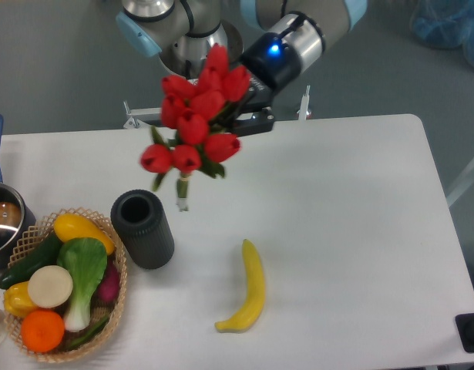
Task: Pick up the flowers from the vase
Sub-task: 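Carry the tulips away from the vase and hold them above the table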
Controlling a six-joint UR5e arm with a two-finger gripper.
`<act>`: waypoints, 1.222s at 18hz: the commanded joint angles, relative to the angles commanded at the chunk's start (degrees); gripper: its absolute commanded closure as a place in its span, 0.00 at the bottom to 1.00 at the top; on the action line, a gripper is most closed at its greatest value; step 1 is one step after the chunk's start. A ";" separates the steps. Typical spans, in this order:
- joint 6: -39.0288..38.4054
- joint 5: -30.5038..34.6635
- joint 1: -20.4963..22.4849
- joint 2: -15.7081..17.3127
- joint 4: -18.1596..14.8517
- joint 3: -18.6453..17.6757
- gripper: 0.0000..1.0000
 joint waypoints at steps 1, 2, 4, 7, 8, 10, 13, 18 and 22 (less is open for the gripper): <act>0.70 2.99 0.35 -0.96 0.09 0.88 1.00; 0.97 5.45 0.36 -1.93 0.09 1.84 1.00; 1.59 10.90 0.44 -4.12 0.00 4.22 1.00; 2.99 23.46 2.28 -6.85 0.00 4.93 1.00; 4.74 26.19 2.90 -7.56 0.00 4.41 1.00; 7.73 30.68 3.78 -8.18 -0.17 4.05 1.00; 7.92 39.38 4.14 -8.18 -0.35 3.96 1.00; 8.09 46.24 4.31 -10.11 -0.53 4.67 1.00; 7.92 52.75 2.91 -10.99 -0.88 5.37 1.00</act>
